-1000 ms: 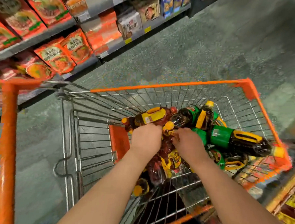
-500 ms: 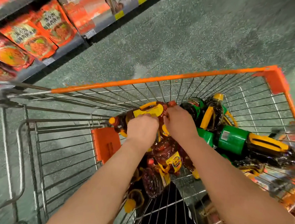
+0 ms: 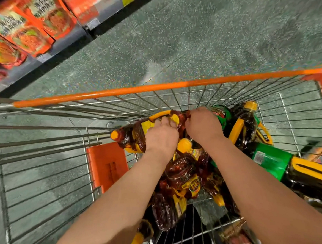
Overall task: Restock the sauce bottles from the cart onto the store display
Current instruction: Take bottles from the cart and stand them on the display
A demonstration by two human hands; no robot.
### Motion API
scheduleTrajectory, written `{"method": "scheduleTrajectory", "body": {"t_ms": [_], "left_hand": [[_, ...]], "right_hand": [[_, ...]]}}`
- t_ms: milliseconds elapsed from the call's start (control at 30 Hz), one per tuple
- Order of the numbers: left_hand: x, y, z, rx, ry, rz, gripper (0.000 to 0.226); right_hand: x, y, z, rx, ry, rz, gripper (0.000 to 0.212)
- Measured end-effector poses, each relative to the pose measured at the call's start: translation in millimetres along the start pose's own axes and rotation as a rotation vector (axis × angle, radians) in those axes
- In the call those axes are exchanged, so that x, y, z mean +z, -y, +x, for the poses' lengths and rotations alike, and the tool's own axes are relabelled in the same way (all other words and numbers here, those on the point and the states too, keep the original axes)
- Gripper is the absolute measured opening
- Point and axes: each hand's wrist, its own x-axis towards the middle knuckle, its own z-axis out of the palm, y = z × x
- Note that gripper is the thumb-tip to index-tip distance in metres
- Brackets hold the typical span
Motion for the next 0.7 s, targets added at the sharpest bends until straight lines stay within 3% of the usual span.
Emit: {"method": "scheduleTrajectory", "body": {"t_ms": [233,600,700], "left_hand": [[13,-11,8,-0.025,-0.005,-0.011,0.058],[13,-9,-1,-0.003,0.061,-0.008,0.06],[11,-6,-9,0.018,0.111,-0.019,0.066]], "right_hand": [[4,4,11,0.086,0.079,-0.113,0.036],[-4,-2,28,0.207,0.221,0.208,0.05],[-8,3,29,0.17,0.332,0.111,0.054]]}}
